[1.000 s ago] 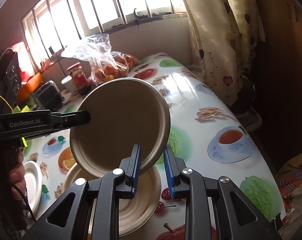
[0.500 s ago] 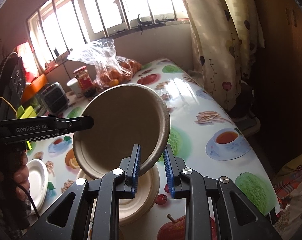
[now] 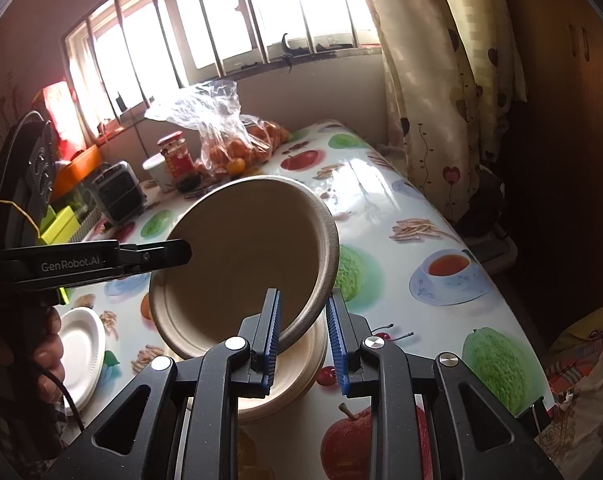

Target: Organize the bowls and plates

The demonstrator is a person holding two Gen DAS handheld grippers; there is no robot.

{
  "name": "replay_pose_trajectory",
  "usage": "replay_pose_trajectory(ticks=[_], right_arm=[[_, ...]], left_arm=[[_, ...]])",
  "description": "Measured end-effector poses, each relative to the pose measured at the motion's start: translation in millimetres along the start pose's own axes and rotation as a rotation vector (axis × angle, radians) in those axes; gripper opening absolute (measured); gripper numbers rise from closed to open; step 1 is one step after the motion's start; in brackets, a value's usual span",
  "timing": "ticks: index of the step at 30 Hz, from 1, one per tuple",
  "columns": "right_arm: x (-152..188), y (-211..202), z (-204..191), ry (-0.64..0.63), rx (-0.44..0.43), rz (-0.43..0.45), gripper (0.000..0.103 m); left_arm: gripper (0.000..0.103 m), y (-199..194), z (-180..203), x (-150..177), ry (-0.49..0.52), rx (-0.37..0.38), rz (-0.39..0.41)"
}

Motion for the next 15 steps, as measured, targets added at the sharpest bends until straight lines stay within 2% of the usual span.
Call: replay_pose_trajectory(ticks=[15], right_arm=[[18,-5,-8,-0.008,-0.002,-0.012,0.022]], left_arm=[[0.008,-2,-6,25,-0.012,-0.020,-0.018]])
Point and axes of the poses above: each gripper's, at about its wrist camera, not at the fingertips, and y roughly the way its jaws point, z to its right, x to its underside, the point moved 8 cm from there along y, roughly the way its jaws point, and after that the axes turned 6 degrees about -x, right-handed, at the moved point
